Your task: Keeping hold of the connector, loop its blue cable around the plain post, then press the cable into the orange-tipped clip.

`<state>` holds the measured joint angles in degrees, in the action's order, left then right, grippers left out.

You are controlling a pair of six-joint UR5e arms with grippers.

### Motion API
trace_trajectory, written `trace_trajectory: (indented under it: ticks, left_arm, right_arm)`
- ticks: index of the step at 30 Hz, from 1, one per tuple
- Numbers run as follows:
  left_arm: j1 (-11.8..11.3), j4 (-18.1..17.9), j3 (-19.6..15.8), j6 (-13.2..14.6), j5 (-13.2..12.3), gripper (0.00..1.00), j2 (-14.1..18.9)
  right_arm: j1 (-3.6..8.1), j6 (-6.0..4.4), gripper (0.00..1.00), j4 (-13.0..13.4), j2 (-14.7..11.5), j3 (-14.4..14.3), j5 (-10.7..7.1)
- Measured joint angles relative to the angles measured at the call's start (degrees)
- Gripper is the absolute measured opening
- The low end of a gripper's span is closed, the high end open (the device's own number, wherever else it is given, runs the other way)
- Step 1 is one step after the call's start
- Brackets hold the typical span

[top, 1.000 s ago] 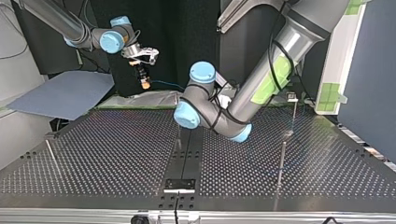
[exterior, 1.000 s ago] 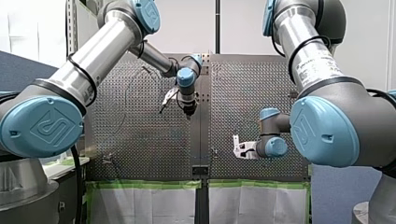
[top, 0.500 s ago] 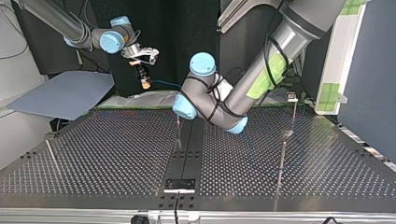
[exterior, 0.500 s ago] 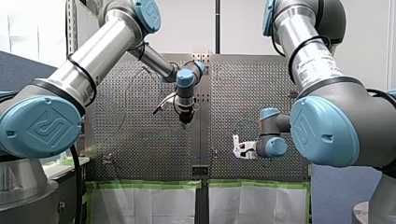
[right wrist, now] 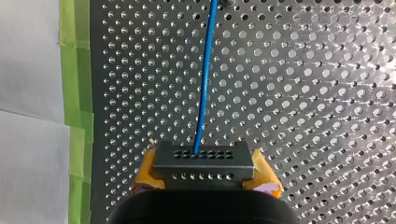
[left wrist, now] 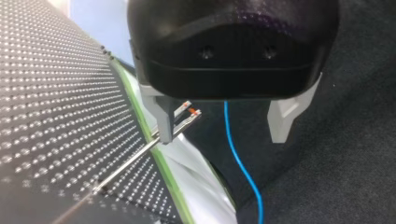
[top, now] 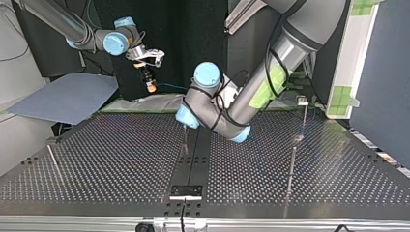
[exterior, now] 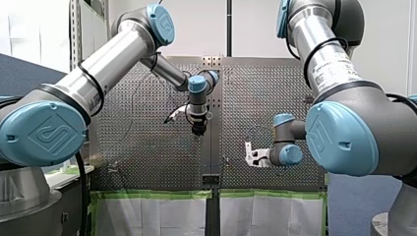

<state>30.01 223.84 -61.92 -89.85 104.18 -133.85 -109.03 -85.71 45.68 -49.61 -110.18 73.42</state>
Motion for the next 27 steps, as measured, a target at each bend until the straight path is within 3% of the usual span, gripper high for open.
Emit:
trace_trajectory:
  ticks: [4, 11, 18, 27]
  left_arm:
    - [-0.6, 2.2, 2.0, -0.7, -0.1, 1.0, -0.2]
    - [-0.6, 2.7, 3.7, -1.6, -0.3, 1.0, -2.1]
    - [-0.2, 0.6, 5.1, -3.4, -1.7, 1.0, -4.8]
    - [-1.1, -0.9, 6.2, -4.1, -1.4, 1.0, -5.3]
  right_arm:
    - [0.0, 0.0, 0.0, 0.0, 0.0, 0.0, -0.02]
    - [-0.01, 0.09, 0.0, 0.0, 0.0, 0.0, -0.03]
    - [-0.07, 0.17, 0.0, 0.1, 0.0, 0.0, -0.02]
    - [-0.12, 0.32, 0.0, 0.1, 0.0, 0.1, -0.02]
